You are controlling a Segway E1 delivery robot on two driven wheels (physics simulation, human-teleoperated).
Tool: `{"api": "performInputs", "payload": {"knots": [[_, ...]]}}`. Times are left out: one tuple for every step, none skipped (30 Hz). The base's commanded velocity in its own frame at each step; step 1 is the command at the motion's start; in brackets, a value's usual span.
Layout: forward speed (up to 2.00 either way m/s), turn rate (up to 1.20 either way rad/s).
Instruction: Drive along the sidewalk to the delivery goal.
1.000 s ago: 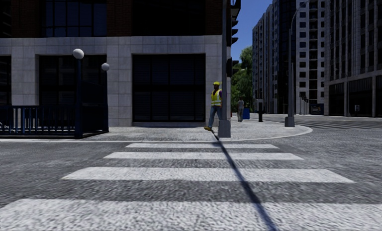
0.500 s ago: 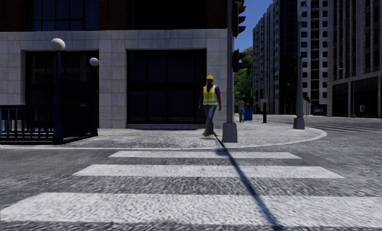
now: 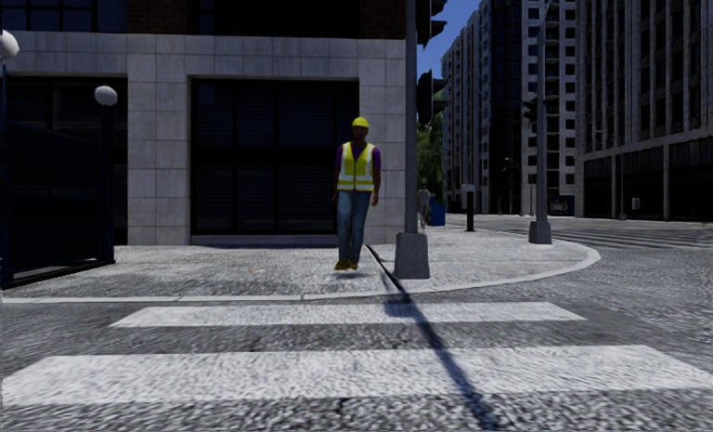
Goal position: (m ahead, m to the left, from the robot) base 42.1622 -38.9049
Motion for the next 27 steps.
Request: {"api": "performInputs", "payload": {"knots": [[1.67,-1.05],[1.67,-1.05],[1.67,-1.05],[1.67,-1.05],[1.67,-1.06],[1.67,-1.06],[1.67,-1.06],[1.67,-1.06],[1.67,-0.96],[1.67,-0.85],[1.67,-0.82],[1.67,-0.78],[1.67,-0.78],[1.67,-0.73],[1.67,-0.69],[1.67,-0.24],[1.67,-0.02],[1.67,0.0],[1.67,0.0],[1.67,0.0],[1.67,0.0],[1.67,0.0],[1.67,0.0],[1.67,0.0],[1.67,0.0],[1.67,0.0],[1.67,0.0]]}}
